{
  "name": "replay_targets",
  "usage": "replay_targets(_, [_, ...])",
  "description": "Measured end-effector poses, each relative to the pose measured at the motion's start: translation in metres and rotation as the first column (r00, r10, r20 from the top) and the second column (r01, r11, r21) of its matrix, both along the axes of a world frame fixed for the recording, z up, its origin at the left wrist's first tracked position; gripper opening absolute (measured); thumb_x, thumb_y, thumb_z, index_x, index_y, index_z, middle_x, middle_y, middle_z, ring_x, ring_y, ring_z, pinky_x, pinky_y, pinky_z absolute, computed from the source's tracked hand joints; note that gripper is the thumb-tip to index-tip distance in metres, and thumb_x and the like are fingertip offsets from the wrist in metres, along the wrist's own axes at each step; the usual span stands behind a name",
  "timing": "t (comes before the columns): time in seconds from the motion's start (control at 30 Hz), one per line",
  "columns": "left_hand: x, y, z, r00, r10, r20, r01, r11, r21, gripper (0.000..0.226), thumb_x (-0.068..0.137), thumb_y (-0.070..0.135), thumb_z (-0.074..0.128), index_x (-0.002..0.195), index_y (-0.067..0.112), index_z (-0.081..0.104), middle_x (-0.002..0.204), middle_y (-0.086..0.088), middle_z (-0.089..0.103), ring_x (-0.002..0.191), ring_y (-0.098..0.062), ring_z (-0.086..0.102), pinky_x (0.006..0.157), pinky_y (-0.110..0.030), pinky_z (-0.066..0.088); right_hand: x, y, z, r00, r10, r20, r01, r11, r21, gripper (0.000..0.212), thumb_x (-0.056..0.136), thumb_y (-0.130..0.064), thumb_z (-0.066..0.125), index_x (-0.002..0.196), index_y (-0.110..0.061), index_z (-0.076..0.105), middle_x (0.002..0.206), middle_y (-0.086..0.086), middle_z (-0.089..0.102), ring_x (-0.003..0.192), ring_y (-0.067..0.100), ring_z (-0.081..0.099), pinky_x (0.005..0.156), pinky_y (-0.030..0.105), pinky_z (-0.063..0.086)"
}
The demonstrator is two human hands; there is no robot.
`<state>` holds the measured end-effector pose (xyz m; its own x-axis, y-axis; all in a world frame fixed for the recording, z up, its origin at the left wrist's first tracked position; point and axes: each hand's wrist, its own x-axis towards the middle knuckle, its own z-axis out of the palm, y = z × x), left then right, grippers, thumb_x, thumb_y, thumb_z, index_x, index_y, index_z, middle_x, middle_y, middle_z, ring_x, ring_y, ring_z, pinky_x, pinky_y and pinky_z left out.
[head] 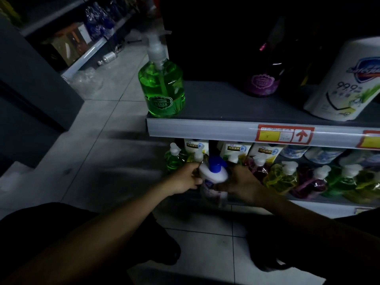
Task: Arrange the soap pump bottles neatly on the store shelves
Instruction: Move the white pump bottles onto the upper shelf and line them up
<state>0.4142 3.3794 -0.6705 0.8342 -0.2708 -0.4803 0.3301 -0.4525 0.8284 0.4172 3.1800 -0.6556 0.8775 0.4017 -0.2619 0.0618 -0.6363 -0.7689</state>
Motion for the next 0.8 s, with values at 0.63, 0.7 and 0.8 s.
replay_targets(0.63, [-0.065,-0.046,0.213,0.864,0.332,0.379,-0.166,0.898,-0.408,0.054,0.046,0.035,0.082,0.096,0.02,0.069,0.097,0.001,0.076,0.096,-0.019,0.07,0.078,-0.028,0.056,-0.06,-0.032,0.22,0.899,-0.304,0.316,-0.014,0.702,0.712,0.045,0.07,-0.036,0.074,0.114,-0.028,0.068,0.109,-0.005,0.073,0.103,0.011,0.069,0.082,0.02,0.054])
replay_targets(0.7, [-0.068,-0.052,0.248,0.817,0.339,0.466,-0.145,0.904,-0.403,0.059,0.046,0.037,0.081,0.102,0.025,0.068,0.098,0.003,0.076,0.097,-0.015,0.07,0.082,-0.029,0.056,-0.063,-0.031,0.249,0.843,-0.367,0.394,-0.075,0.645,0.76,0.046,0.066,-0.038,0.071,0.112,-0.039,0.067,0.108,-0.007,0.073,0.099,0.009,0.069,0.077,0.018,0.054])
replay_targets(0.8, [-0.064,-0.062,0.303,0.725,0.314,0.613,-0.049,0.911,-0.409,0.05,0.058,0.033,0.084,0.105,0.04,0.068,0.102,0.013,0.074,0.1,-0.007,0.068,0.083,-0.027,0.055,-0.06,-0.034,0.297,0.777,-0.431,0.459,-0.192,0.532,0.824,0.038,0.067,-0.03,0.07,0.104,-0.041,0.069,0.1,-0.006,0.075,0.088,0.007,0.071,0.068,0.014,0.053])
